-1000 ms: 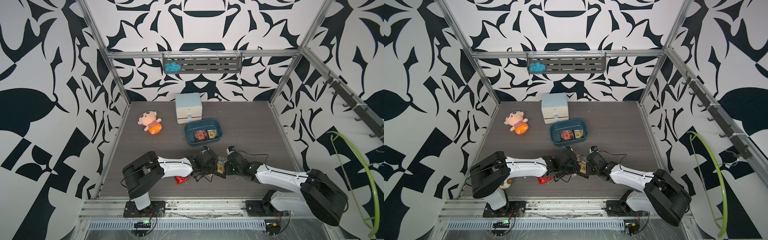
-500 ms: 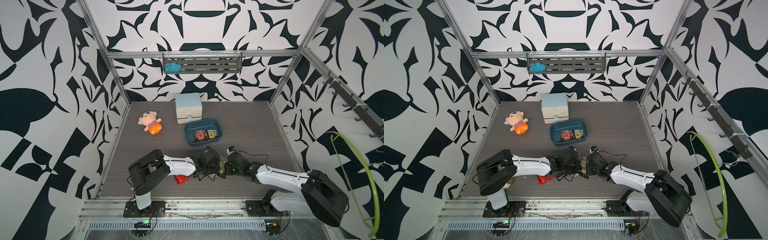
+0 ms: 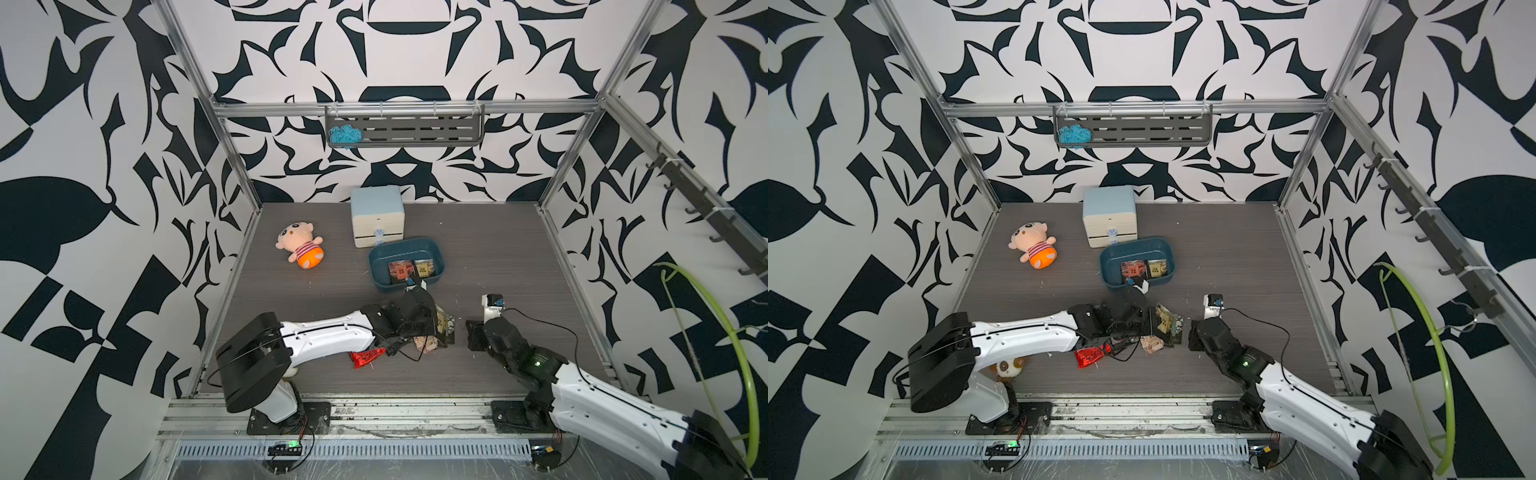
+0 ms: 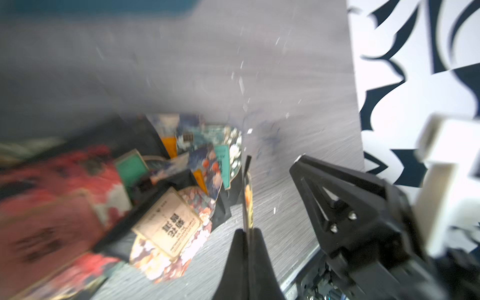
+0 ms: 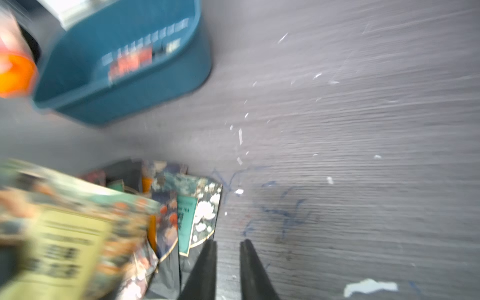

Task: Put the tea bags into the storage box
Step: Pick up the tea bag from the center of the board, then place the tea bag in the storage box.

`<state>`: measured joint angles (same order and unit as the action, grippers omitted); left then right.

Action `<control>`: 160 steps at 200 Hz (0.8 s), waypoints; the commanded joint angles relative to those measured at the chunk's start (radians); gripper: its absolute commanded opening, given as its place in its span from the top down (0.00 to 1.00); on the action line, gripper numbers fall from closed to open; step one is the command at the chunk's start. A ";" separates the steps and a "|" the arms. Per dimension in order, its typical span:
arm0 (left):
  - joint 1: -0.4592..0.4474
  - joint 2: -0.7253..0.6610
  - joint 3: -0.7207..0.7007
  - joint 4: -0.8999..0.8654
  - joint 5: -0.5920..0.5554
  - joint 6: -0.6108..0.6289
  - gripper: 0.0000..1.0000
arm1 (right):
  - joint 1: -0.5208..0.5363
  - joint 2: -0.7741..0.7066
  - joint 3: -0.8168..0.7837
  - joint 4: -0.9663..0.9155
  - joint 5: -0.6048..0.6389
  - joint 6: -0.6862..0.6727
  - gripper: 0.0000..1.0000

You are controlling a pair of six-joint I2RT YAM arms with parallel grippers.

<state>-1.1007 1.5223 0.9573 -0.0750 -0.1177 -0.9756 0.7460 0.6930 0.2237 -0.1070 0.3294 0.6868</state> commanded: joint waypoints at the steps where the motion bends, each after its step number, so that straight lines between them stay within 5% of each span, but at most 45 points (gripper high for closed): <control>1: -0.001 -0.045 0.059 -0.126 -0.137 0.095 1.00 | 0.004 -0.098 -0.040 -0.009 0.080 0.032 0.68; 60: 0.097 -0.016 0.232 -0.285 -0.292 0.184 1.00 | 0.004 -0.192 -0.073 -0.007 0.080 0.030 0.65; 125: 0.300 0.168 0.390 -0.295 -0.170 0.215 1.00 | 0.004 -0.093 -0.049 0.028 0.071 0.018 0.65; 160: 0.328 0.292 0.476 -0.306 -0.152 0.240 1.00 | 0.004 -0.034 -0.035 0.049 0.065 0.008 0.65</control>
<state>-0.7765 1.7470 1.3682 -0.3393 -0.3073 -0.7734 0.7460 0.6323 0.1520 -0.1078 0.3817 0.7044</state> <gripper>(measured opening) 0.035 0.355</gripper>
